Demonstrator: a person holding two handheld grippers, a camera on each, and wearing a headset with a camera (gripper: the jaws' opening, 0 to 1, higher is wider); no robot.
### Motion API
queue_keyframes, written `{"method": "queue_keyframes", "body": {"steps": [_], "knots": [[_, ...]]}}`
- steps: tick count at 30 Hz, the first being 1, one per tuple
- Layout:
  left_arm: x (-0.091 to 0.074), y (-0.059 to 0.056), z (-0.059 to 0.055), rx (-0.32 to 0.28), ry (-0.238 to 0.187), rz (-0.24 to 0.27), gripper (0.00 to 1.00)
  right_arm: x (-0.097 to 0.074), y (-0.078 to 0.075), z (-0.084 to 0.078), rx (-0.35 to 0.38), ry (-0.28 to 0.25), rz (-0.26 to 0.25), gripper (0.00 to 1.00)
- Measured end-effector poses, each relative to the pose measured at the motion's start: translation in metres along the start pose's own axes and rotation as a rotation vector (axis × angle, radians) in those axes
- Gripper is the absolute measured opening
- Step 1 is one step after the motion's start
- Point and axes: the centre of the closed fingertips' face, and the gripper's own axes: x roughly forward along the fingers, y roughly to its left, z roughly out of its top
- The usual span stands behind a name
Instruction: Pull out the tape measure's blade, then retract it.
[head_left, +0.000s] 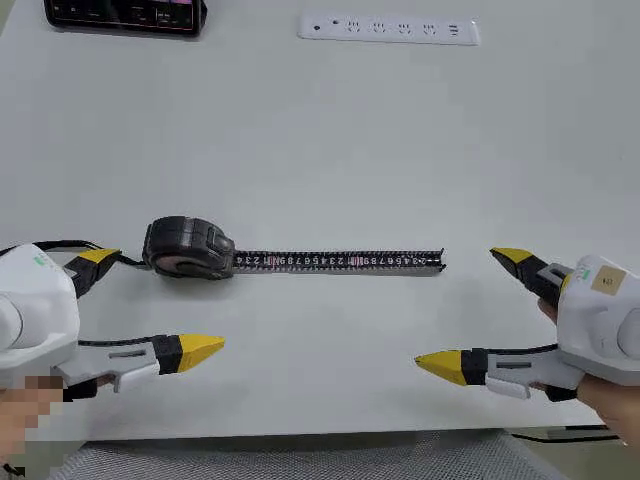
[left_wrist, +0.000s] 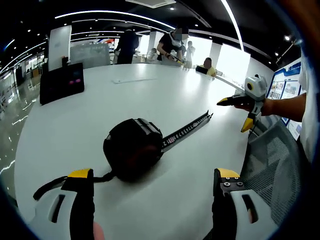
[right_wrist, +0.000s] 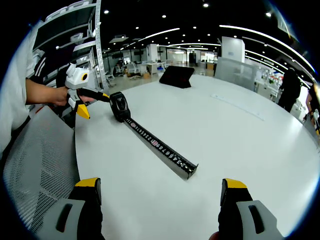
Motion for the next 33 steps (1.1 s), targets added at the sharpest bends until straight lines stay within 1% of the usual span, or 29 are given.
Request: {"method": "queue_keyframes", "body": {"steps": [4,9,13,21,29,33], "knots": [[0.005,0.0,0.005,-0.023,-0.017,-0.003,0.97,0.001,-0.005,0.001,-0.003,0.001,-0.001,0.99],[0.01,0.0,0.009,-0.058,-0.034,-0.009,0.96,0.001,-0.01,0.003,-0.004,-0.002,-0.002,0.98],[0.015,0.0,0.011,-0.071,-0.04,-0.012,0.96,0.003,-0.012,0.004,-0.007,-0.002,-0.002,0.98],[0.02,-0.002,0.012,-0.082,-0.043,-0.017,0.95,0.005,-0.012,0.004,-0.005,-0.004,0.003,0.97],[0.024,-0.007,0.013,-0.094,-0.053,-0.023,0.94,0.006,-0.011,0.004,-0.004,-0.001,0.012,0.94],[0.024,-0.007,0.014,-0.102,-0.056,-0.017,0.94,0.006,-0.011,0.003,-0.004,0.003,0.015,0.92]]}}
